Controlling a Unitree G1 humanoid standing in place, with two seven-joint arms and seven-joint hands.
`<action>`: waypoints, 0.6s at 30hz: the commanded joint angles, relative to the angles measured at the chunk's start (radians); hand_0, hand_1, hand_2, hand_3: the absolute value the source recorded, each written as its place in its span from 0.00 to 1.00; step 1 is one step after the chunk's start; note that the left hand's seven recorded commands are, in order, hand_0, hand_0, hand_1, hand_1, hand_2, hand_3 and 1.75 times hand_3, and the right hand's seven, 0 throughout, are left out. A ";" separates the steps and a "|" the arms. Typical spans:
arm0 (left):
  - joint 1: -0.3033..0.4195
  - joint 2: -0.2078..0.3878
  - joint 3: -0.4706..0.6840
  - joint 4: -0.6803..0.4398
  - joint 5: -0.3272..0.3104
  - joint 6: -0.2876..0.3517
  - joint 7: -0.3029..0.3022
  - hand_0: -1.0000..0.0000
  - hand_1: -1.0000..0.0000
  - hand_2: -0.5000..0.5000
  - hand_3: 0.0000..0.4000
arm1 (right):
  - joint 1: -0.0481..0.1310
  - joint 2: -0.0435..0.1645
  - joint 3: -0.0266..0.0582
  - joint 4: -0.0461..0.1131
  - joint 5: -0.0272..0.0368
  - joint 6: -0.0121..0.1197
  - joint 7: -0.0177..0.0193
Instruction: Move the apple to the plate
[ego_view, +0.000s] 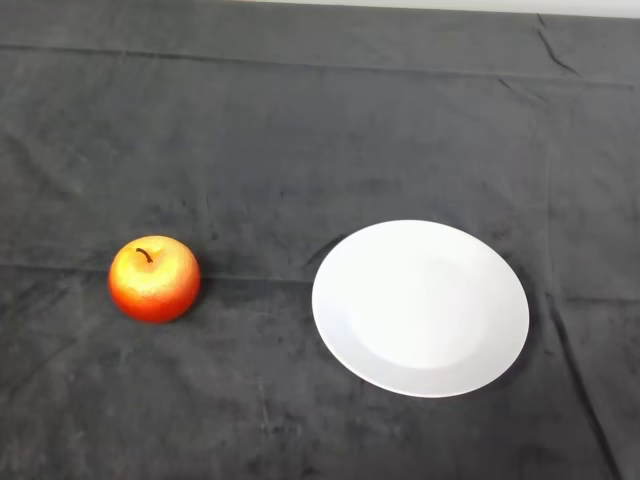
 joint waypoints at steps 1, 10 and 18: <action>-0.004 -0.014 0.018 -0.042 0.028 0.015 -0.012 1.00 1.00 0.50 0.00 | 0.002 -0.024 -0.0092 0.003 0.0072 -0.006 0.0021; -0.005 -0.016 0.030 -0.045 0.043 0.016 -0.012 1.00 1.00 0.50 0.00 | 0.002 -0.024 -0.0092 0.003 0.0073 -0.006 0.0019; -0.006 -0.019 0.039 -0.046 0.055 0.017 -0.012 1.00 1.00 0.50 0.00 | 0.002 -0.024 -0.0091 0.003 0.0073 -0.006 0.0018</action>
